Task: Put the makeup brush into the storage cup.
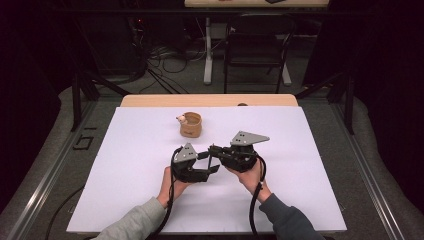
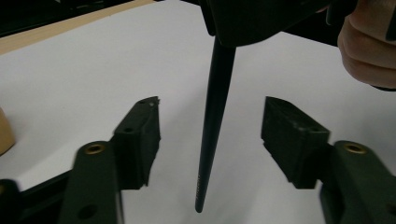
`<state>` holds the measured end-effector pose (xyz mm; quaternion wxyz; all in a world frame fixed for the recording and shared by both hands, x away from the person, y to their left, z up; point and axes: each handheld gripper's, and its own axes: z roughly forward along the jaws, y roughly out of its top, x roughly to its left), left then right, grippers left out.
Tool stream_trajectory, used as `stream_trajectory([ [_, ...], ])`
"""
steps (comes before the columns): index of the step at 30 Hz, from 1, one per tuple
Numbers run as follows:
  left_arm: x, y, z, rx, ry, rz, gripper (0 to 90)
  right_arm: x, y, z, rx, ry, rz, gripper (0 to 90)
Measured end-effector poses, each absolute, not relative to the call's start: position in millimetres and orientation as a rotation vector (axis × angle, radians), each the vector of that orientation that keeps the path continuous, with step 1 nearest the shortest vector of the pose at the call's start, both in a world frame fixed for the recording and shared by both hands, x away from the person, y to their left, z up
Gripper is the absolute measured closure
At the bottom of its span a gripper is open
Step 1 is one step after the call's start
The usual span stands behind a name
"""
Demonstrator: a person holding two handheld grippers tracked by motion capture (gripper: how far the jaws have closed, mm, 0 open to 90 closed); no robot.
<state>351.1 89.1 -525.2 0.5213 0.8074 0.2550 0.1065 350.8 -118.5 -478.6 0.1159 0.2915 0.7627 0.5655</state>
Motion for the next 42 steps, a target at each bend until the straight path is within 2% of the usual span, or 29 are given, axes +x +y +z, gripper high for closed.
stream_trajectory([
  [1, 351, 89, -525, 1.931, 0.611, 0.252, 44.6, 351, -118, -479, 0.849, 2.236, 1.653, 83.8],
  [4, 354, 92, -525, 1.915, 0.639, 0.233, 54.1, 350, -117, -479, 0.835, 2.237, 1.637, 83.8],
  [9, 354, 95, -524, 1.894, 0.634, 0.236, 65.8, 350, -116, -481, 0.823, 2.245, 1.613, 83.8],
  [18, 352, 95, -523, 1.893, 0.601, 0.222, 80.6, 349, -114, -481, 0.801, 2.249, 1.598, 83.7],
  [23, 349, 94, -523, 1.891, 0.570, 0.238, 82.8, 348, -115, -480, 0.796, 2.242, 1.610, 82.8],
  [29, 351, 97, -522, 1.915, 0.566, 0.260, 82.9, 350, -122, -479, 0.829, 2.237, 1.607, 65.8],
  [33, 353, 102, -521, 1.911, 0.580, 0.280, 82.9, 351, -130, -478, 0.849, 2.219, 1.615, 49.8],
  [42, 358, 111, -518, 1.899, 0.602, 0.311, 82.8, 352, -134, -480, 0.875, 2.248, 1.580, 29.4],
])
